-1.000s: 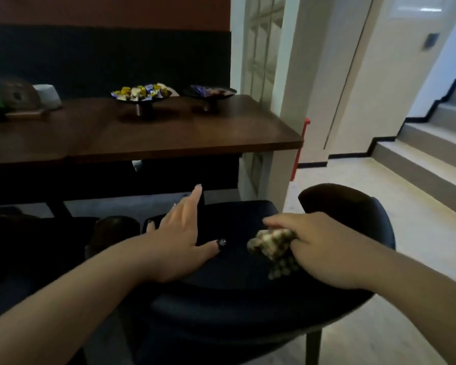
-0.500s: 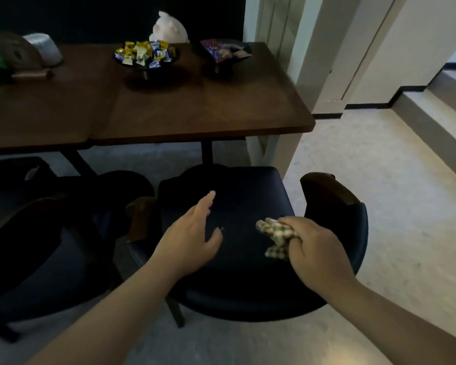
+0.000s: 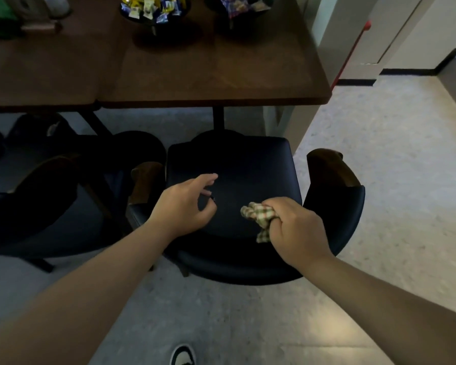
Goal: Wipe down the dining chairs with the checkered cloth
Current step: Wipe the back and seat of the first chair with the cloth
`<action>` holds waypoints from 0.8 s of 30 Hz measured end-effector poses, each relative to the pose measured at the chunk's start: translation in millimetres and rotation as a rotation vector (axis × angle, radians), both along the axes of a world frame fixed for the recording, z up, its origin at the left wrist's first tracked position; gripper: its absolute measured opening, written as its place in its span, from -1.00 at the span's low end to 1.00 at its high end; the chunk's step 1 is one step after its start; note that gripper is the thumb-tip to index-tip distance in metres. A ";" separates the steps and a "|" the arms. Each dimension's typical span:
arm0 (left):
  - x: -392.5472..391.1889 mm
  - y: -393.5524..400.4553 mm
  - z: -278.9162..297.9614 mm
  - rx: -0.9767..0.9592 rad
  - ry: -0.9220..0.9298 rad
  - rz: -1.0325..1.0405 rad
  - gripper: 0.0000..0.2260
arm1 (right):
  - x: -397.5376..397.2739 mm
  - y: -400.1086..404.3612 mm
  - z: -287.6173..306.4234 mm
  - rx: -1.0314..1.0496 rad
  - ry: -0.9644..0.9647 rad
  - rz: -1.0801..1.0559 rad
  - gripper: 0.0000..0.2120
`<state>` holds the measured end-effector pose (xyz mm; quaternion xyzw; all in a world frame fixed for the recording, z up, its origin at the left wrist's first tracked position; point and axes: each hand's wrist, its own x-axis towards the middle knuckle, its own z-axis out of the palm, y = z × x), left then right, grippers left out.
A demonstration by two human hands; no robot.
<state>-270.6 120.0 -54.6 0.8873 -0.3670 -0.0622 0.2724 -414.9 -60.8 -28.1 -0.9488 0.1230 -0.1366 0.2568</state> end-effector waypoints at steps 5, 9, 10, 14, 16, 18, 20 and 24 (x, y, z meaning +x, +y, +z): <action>5.8 -4.2 -6.2 0.180 0.094 -0.030 -0.43 | 4.6 -4.8 -9.4 0.024 0.207 -0.052 -0.57; 12.2 -7.1 -17.3 0.327 0.124 -0.096 -0.36 | 11.4 -7.8 -14.7 0.075 0.372 -0.032 -0.45; 13.6 -6.7 -20.8 0.391 0.134 -0.099 -0.35 | 13.1 -8.0 -16.2 0.072 0.438 -0.030 -0.47; 18.4 -21.3 -41.1 0.736 0.242 -0.149 -0.35 | 32.3 -13.1 -32.7 -0.015 0.860 0.058 -0.72; 21.9 -35.0 -57.4 0.856 0.355 -0.227 -0.36 | 50.9 -18.7 -48.3 -0.021 1.058 0.084 -0.85; 23.4 -45.4 -74.8 0.974 0.540 -0.273 -0.35 | 69.4 -27.5 -69.8 -0.050 1.215 0.119 -0.78; 24.3 -51.3 -89.3 1.071 0.683 -0.296 -0.34 | 85.8 -36.1 -91.7 -0.112 1.344 0.173 -0.63; 24.2 -54.9 -111.1 1.125 0.871 -0.344 -0.25 | 101.4 -43.8 -118.9 -0.122 1.481 0.312 -0.57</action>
